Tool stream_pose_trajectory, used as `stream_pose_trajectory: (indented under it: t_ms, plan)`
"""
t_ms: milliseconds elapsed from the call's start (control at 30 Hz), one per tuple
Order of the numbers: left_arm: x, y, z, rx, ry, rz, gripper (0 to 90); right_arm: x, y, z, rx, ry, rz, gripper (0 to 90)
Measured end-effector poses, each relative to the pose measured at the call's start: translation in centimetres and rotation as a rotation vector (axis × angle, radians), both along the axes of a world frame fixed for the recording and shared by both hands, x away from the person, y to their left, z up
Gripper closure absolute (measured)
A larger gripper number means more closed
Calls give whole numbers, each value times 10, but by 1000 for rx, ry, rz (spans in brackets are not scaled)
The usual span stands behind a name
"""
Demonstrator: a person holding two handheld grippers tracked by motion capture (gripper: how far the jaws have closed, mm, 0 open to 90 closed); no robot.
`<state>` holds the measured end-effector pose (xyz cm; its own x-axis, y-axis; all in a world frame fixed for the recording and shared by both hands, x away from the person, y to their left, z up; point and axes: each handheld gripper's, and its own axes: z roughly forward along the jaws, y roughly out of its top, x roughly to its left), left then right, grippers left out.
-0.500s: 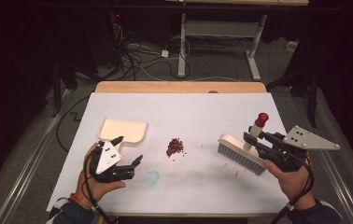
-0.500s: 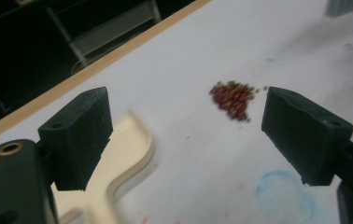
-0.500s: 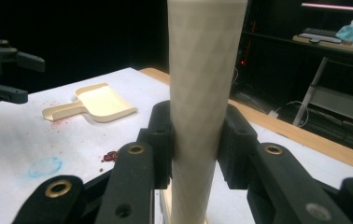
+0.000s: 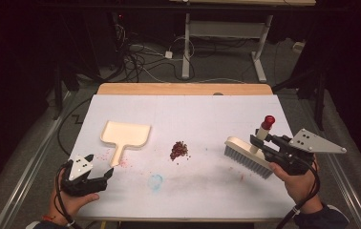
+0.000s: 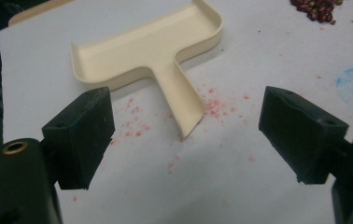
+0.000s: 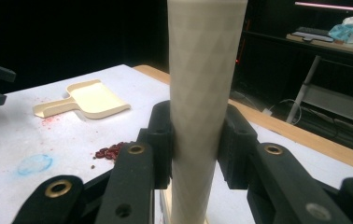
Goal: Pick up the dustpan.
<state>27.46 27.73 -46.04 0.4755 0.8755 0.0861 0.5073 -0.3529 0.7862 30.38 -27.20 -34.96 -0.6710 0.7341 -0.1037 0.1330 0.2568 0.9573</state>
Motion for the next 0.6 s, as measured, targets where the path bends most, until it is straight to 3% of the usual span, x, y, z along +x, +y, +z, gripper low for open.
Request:
stream_pose_trajectory:
  t_ms: [67, 167, 200, 367, 467, 533, 600]
  plan:
    - [1, 0, 0, -2, 18, 7, 181, 0, 0, -1, -1, 4, 3, 700]
    - [9, -3, -4, -3, 93, 27, 181, 1, 1, -2, -8, 8, 1, 700]
    - [9, -3, -4, -3, 93, 27, 181, 1, 2, -2, -11, 10, 2, 699]
    - [34, -12, -10, 8, 161, 73, 222, 1, 6, -1, -15, 6, 12, 699]
    - [45, -15, -11, -10, 171, 72, 254, 1, 7, -1, -8, 12, 5, 699]
    - [61, -24, -15, -28, 205, 69, 278, 0, 8, -1, -9, 8, 4, 700]
    - [66, -28, -16, -3, 211, 67, 297, 0, 8, -1, -12, 6, 6, 699]
